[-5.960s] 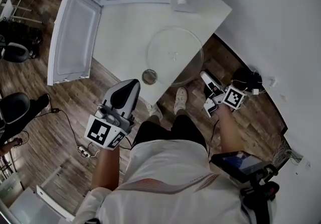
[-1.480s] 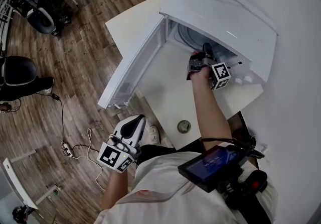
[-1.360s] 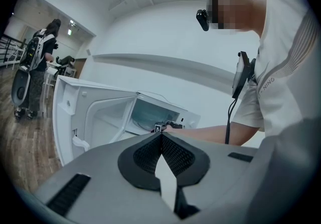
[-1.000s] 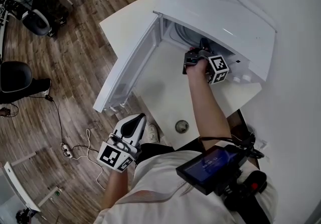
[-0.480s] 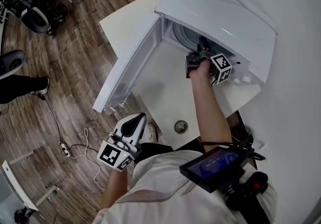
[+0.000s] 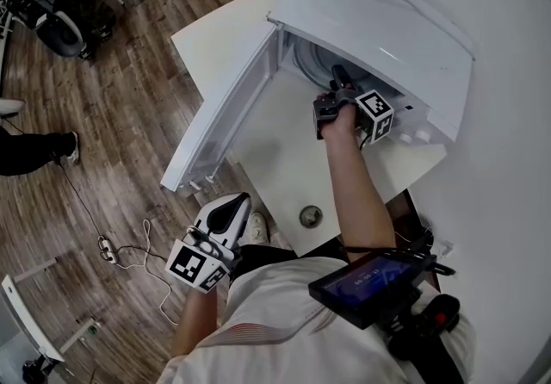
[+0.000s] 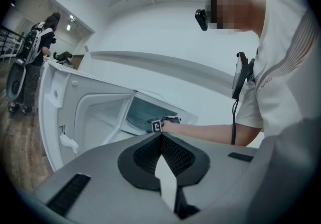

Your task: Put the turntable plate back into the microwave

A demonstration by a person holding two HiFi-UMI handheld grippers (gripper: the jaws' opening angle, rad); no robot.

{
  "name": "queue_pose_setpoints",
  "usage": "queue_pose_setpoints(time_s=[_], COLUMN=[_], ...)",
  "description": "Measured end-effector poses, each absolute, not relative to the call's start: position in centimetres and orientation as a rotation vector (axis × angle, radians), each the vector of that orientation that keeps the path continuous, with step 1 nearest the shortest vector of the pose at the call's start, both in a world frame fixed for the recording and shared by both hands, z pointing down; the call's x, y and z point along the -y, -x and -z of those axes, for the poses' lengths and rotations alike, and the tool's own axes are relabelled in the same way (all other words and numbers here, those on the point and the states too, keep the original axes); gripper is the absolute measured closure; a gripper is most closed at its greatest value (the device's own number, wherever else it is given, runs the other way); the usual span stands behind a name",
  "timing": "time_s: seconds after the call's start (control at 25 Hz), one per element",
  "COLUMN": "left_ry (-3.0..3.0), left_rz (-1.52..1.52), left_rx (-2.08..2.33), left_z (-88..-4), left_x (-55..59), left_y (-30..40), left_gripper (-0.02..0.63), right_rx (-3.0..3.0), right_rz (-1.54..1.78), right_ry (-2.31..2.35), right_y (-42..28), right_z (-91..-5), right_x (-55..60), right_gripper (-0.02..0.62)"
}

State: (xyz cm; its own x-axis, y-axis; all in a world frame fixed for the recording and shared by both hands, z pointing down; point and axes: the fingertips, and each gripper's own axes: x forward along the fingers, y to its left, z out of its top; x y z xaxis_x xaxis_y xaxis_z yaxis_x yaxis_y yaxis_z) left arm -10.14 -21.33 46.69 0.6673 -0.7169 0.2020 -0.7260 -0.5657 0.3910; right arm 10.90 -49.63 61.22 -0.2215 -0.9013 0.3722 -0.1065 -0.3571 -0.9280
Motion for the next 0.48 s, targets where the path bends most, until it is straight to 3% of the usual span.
queue_pose_setpoints(time_s=[0.48], left_ry=[-2.441], left_rz=[-0.027], left_rx=[1.116], left_z=[-46.72], left_x=[20.87], left_y=[10.40], left_gripper=[0.594], right_rx=[-1.241], right_rz=[1.698], right_ry=[1.390], right_y=[-9.86], right_z=[-61.65], right_x=[48.55], right_gripper=[0.390])
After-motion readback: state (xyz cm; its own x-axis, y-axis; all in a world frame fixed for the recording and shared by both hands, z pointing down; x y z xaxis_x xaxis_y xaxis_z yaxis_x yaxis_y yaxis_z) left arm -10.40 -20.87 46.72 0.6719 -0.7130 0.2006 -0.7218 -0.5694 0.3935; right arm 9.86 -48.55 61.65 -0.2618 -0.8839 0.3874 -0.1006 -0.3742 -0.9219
